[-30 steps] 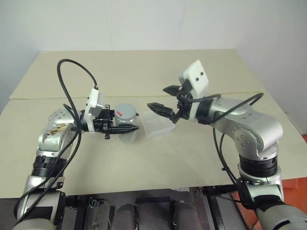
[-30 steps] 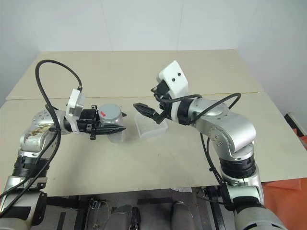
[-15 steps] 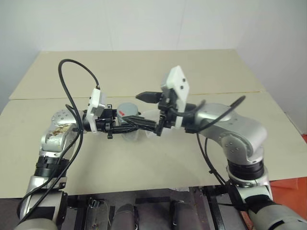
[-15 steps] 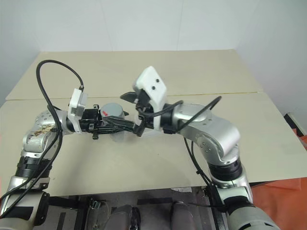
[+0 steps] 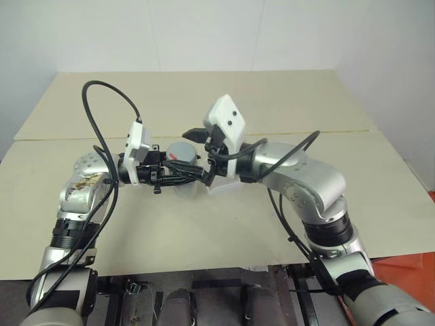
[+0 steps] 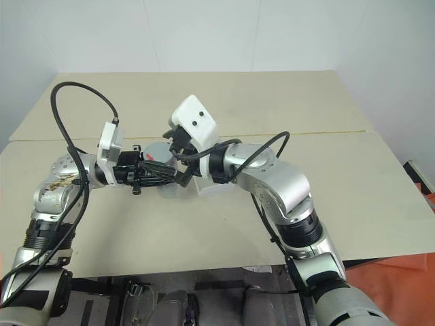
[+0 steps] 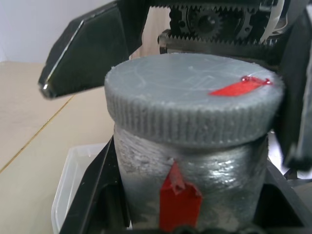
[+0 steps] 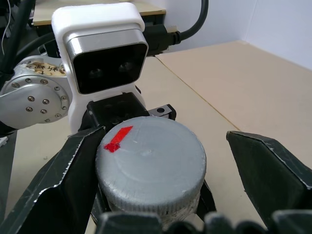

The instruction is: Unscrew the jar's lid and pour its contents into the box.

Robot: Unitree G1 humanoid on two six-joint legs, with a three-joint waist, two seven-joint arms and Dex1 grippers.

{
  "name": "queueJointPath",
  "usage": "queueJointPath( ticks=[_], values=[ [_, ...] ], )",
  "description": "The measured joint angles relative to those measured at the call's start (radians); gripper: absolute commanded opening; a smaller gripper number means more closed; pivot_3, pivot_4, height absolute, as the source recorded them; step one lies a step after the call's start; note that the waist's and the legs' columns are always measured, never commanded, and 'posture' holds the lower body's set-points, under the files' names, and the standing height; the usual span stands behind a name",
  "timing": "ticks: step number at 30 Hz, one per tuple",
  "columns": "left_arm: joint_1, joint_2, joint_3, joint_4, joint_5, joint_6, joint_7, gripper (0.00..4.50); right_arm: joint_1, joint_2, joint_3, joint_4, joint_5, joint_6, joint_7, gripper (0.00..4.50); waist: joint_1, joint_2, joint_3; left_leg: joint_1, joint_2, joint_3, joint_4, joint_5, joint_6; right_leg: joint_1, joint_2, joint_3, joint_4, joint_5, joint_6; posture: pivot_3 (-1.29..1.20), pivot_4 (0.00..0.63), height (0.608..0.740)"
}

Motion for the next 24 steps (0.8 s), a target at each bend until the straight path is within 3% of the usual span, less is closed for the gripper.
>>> queueJointPath(
  ticks=[24],
  values=[
    [0.013, -0.002, 0.007, -0.004, -0.003, 0.001, 0.041, 2.27, 0.046, -0.083, -0.049, -0.053, 0.075, 0.007, 0.008, 4.49, 0.001, 0.000, 0.000, 0.000, 0.000, 0.000, 0.000, 0.000, 0.000, 0.000, 0.000, 0.000, 0.000, 0.000, 0.000, 0.00, 0.150, 0.740]
  ],
)
